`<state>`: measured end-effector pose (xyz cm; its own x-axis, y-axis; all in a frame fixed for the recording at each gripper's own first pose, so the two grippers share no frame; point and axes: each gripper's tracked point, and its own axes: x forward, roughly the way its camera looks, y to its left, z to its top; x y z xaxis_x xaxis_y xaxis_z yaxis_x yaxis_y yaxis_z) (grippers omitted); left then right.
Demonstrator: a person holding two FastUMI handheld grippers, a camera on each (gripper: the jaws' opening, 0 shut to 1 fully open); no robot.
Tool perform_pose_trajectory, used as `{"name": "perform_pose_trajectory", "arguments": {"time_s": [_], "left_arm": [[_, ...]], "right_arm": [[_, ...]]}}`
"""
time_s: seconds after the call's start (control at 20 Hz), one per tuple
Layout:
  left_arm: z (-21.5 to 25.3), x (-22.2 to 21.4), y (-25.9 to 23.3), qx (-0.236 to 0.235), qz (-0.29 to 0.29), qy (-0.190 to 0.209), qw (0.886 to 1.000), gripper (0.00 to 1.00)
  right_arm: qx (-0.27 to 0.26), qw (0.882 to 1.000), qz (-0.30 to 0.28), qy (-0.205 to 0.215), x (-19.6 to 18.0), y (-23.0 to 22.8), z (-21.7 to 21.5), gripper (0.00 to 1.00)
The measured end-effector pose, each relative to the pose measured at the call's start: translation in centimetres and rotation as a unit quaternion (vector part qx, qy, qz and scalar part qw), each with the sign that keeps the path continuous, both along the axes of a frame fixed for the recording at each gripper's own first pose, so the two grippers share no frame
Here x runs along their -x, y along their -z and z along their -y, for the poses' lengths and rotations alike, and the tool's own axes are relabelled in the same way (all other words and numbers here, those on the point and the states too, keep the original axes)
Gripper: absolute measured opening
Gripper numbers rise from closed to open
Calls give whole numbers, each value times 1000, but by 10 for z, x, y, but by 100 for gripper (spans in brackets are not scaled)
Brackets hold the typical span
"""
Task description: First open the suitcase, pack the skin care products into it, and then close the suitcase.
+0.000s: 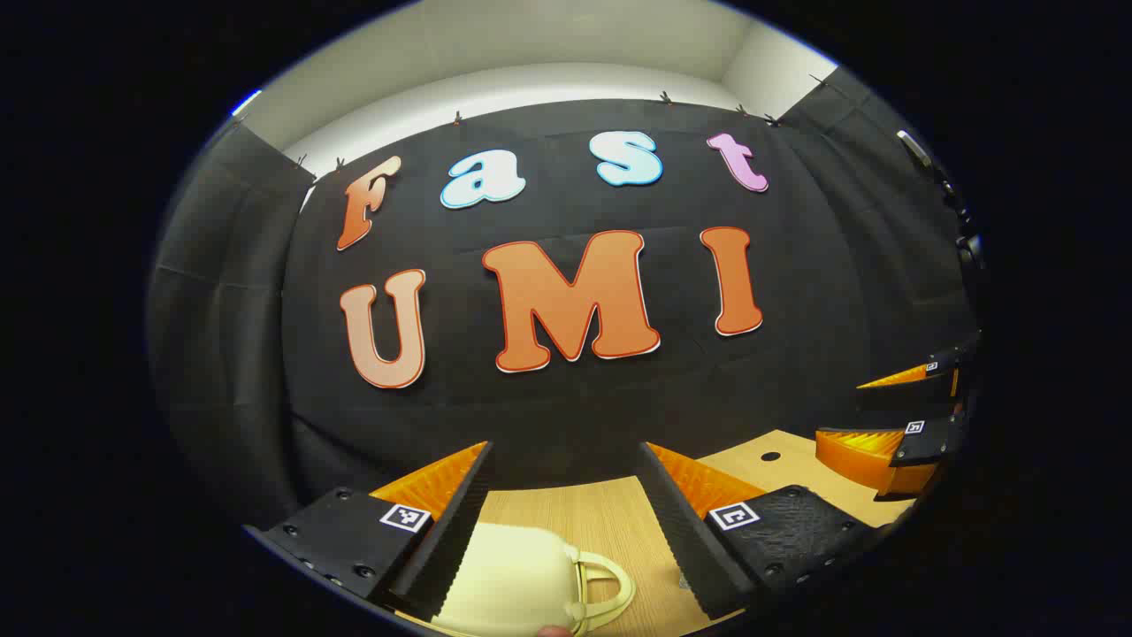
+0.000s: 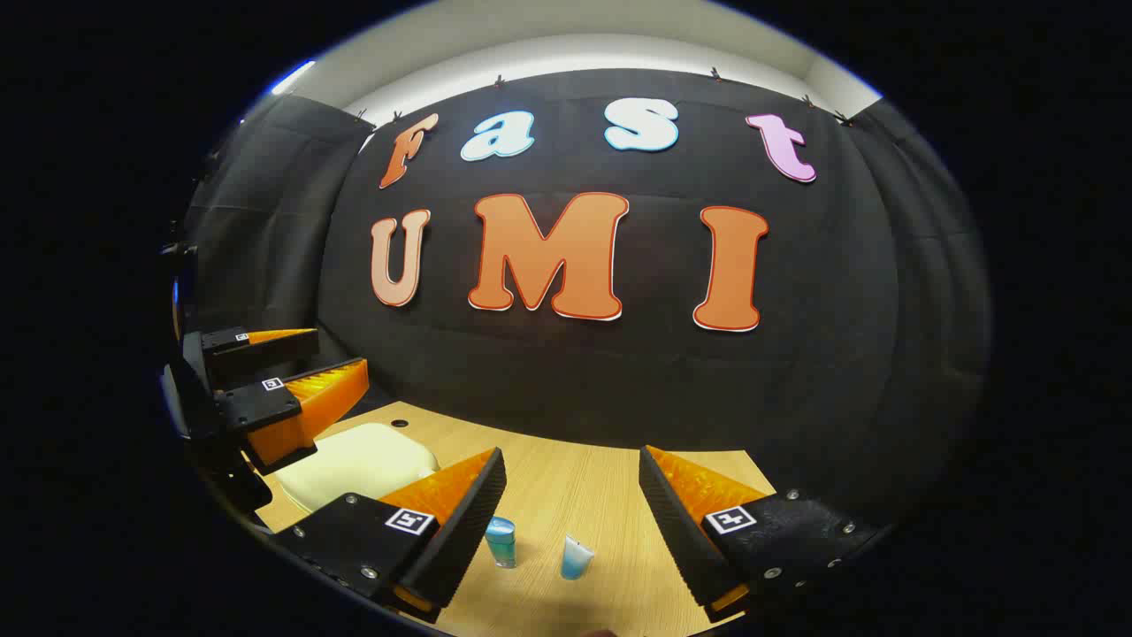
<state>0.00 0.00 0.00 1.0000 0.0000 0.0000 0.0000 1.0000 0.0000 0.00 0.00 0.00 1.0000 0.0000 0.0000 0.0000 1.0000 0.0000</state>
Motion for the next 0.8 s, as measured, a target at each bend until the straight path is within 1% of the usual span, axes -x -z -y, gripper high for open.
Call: {"name": "perform_pose_trajectory", "arguments": {"time_s": [0.15, 0.3, 0.65, 0.8], "left_arm": [[9, 1, 6, -16, -4, 5, 1000, 98], [16, 0, 13, -21, -13, 8, 1000, 98], [17, 1, 23, -33, -23, 3, 999, 98], [21, 0, 30, -45, -30, 5, 999, 98]], "right_arm": [[2, 1000, -2, -7, -2, 4, 1, 96], [6, 1000, -7, -13, -2, 7, -1, 96], [9, 1000, -11, -27, -5, 9, -6, 96], [7, 1000, -12, -28, -6, 11, -4, 96]]}}
